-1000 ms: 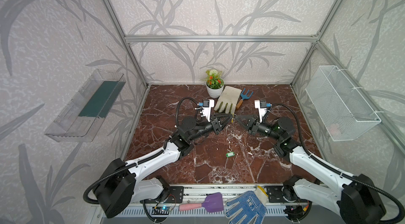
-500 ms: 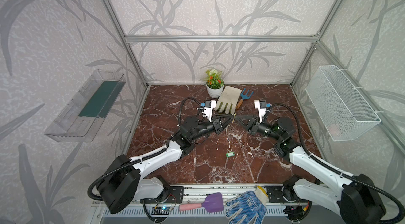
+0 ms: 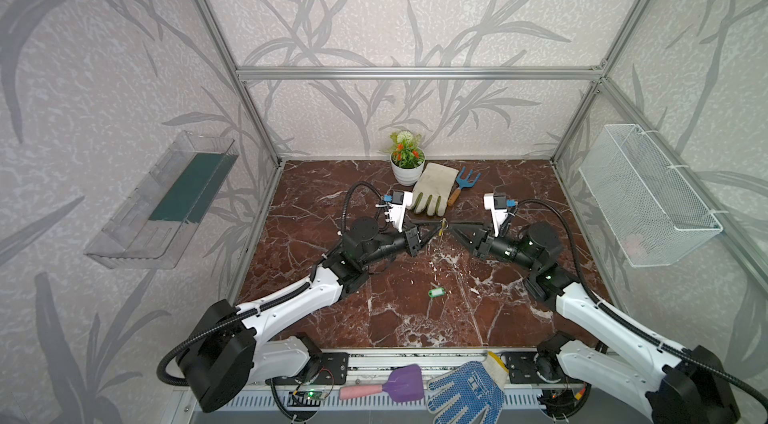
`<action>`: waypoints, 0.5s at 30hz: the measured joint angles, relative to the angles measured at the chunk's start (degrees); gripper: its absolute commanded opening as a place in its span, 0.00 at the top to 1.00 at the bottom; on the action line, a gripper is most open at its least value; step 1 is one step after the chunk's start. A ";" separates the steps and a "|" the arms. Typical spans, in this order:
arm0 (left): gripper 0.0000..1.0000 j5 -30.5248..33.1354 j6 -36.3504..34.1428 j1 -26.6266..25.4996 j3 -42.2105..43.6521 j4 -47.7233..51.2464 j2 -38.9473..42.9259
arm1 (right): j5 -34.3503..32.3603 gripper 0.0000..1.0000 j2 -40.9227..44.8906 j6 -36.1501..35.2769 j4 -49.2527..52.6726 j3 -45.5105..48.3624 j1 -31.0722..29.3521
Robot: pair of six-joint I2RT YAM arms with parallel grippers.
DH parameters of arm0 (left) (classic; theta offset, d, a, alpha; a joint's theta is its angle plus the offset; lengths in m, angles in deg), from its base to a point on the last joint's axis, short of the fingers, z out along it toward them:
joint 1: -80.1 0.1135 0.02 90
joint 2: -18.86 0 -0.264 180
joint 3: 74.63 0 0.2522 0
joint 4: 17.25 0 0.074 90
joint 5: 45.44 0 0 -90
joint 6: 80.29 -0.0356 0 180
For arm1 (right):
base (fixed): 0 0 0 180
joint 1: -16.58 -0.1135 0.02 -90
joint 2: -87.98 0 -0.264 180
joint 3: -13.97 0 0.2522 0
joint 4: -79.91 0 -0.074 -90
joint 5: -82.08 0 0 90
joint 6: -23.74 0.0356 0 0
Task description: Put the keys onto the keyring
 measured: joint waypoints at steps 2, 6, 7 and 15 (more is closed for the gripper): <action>1.00 0.52 -2.05 0.00 -1.16 3.89 0.94 | -1.79 0.74 2.34 -3.91 6.01 -1.40 0.00; 1.00 0.96 -5.95 0.00 -3.65 10.45 1.46 | -5.22 0.74 5.38 -10.69 15.26 -4.35 -0.07; 1.00 0.94 -6.80 0.00 -4.15 11.91 1.44 | -5.99 0.75 5.84 -12.46 17.53 -5.16 -0.22; 1.00 -0.52 -9.70 0.00 -5.70 16.61 0.46 | -8.81 0.77 4.09 -20.57 28.44 -9.84 -2.75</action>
